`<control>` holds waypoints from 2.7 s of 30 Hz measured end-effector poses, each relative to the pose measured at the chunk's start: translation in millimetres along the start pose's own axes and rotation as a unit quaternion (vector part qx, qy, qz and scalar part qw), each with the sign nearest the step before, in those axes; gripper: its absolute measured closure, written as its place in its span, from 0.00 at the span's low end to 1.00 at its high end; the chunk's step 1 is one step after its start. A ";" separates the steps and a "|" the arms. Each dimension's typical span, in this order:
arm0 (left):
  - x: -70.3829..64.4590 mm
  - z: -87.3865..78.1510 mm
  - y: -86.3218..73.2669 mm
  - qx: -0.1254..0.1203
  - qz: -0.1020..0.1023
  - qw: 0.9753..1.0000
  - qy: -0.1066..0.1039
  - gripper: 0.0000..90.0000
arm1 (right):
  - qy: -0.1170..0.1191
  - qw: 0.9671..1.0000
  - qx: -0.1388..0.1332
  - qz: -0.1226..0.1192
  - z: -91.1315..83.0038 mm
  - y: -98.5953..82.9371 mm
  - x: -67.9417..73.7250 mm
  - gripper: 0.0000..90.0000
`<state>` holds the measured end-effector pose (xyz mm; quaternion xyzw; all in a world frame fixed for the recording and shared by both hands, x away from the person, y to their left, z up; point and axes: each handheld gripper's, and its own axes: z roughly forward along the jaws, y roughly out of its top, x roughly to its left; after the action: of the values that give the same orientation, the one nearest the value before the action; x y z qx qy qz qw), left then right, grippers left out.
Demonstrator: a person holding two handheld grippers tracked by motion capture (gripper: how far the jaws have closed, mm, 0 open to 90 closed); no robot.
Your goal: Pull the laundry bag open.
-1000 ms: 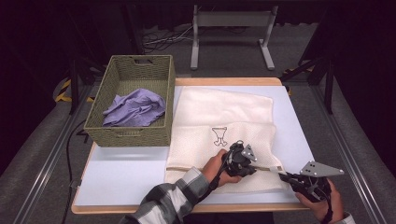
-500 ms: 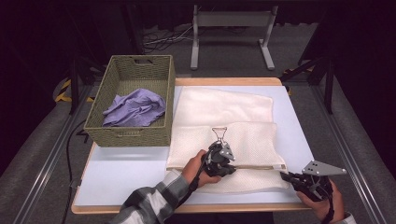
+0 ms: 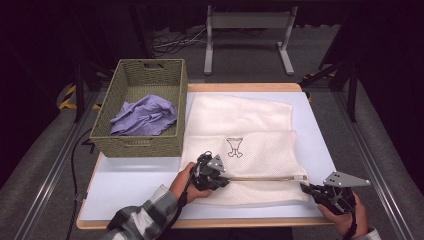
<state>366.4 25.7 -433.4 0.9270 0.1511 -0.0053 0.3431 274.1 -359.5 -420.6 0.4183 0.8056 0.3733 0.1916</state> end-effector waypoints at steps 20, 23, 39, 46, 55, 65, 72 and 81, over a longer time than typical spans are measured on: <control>-2.8 -12.4 -8.2 0.015 0.005 0.999 0.029 0.97 | 0.014 1.000 -0.001 -0.013 3.2 2.3 5.6 0.97; 0.2 -13.8 -12.7 0.011 -0.004 1.000 0.020 0.97 | 0.013 1.000 -0.003 -0.007 2.0 1.6 2.9 0.97; 7.7 -19.9 -26.3 0.009 -0.023 1.000 0.015 0.97 | -0.008 1.000 -0.002 -0.003 1.3 0.3 1.2 0.97; 13.6 -42.7 -52.8 0.006 -0.048 0.998 0.026 0.97 | -0.011 1.000 0.000 -0.002 2.1 -0.2 0.1 0.97; 21.6 -66.1 -79.2 -0.002 -0.071 0.996 0.045 0.97 | -0.013 1.000 0.004 0.002 4.0 0.0 0.1 0.97; 26.2 -81.1 -97.5 -0.011 -0.086 0.995 0.054 0.97 | -0.012 1.000 0.006 0.003 5.2 0.1 0.7 0.97; 27.6 -86.3 -104.0 -0.011 -0.091 0.994 0.057 0.97 | -0.016 1.000 0.005 0.004 4.9 0.4 0.6 0.97; 35.2 -97.3 -124.0 -0.001 -0.116 0.989 0.096 1.00 | -0.033 0.999 0.010 0.002 5.5 0.6 0.2 0.97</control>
<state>355.6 186.6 -441.7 0.8990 0.2899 0.0446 0.3253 277.7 -356.7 -423.7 0.4343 0.8016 0.3512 0.2132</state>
